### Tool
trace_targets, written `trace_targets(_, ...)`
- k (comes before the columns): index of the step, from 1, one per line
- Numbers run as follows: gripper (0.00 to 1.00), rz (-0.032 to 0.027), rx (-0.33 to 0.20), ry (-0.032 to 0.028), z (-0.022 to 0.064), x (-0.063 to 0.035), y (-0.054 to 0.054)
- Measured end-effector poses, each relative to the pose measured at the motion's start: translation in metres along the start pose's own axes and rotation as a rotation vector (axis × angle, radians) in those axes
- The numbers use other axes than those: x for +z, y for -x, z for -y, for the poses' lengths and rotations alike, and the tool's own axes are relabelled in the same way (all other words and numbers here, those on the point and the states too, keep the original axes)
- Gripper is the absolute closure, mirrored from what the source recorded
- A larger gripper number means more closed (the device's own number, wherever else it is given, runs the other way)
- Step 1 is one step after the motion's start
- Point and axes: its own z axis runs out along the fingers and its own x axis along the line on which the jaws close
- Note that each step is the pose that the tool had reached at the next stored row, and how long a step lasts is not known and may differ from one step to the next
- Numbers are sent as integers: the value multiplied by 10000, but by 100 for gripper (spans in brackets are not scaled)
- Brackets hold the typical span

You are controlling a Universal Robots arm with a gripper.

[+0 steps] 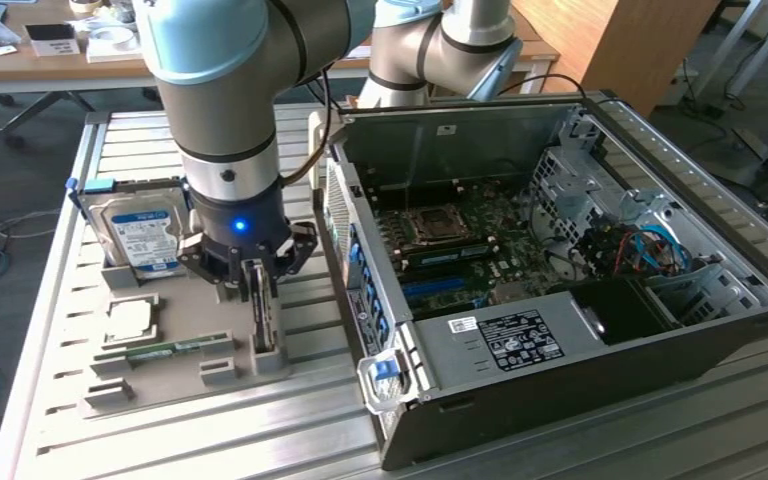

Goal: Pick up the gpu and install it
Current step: 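Pick up the gpu and move the gpu toward the slot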

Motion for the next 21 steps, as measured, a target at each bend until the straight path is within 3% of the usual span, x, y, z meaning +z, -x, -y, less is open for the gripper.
trace_targets(2, 62, 0, 0, 0, 0, 0, 0)
trace_targets(5, 73, 0, 0, 0, 0, 0, 0)
trace_targets(21, 73, 2, 0, 2, -1, -6, 1)
